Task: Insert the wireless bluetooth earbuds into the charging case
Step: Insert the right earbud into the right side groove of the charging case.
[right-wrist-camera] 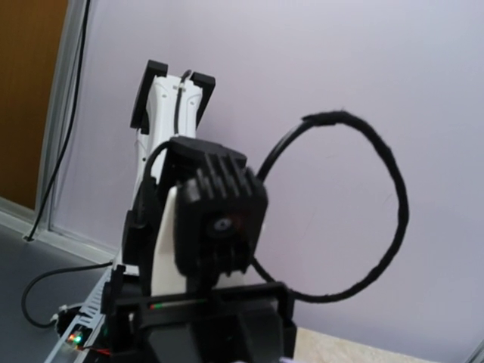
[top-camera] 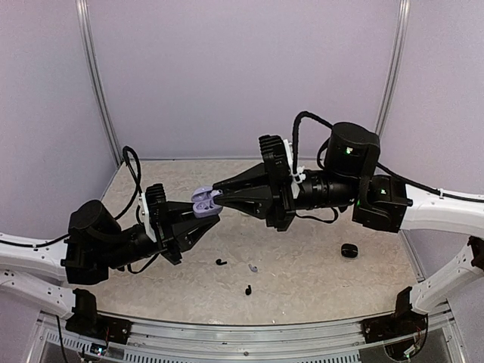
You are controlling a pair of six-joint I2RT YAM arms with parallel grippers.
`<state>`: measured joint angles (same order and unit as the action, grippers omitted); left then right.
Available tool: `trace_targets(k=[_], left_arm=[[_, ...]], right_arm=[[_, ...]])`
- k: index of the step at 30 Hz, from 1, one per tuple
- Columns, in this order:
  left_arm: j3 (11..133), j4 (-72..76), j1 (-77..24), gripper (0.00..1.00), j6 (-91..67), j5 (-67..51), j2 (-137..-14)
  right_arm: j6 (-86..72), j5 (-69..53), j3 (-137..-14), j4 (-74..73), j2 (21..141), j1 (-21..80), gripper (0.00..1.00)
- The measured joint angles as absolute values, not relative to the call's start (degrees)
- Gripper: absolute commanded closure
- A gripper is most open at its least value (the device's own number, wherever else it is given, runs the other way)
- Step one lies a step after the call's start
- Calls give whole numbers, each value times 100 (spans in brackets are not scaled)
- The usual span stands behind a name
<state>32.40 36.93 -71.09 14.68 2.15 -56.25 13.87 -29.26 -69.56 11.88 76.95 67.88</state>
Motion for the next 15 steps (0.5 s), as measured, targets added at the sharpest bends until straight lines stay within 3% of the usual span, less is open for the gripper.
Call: trace_targets(k=[15], left_arm=[[3242,3721,-7135,100,1507,395,-5627]], right_arm=[[1192,-2779,-6761,1592,7826,6827,91]])
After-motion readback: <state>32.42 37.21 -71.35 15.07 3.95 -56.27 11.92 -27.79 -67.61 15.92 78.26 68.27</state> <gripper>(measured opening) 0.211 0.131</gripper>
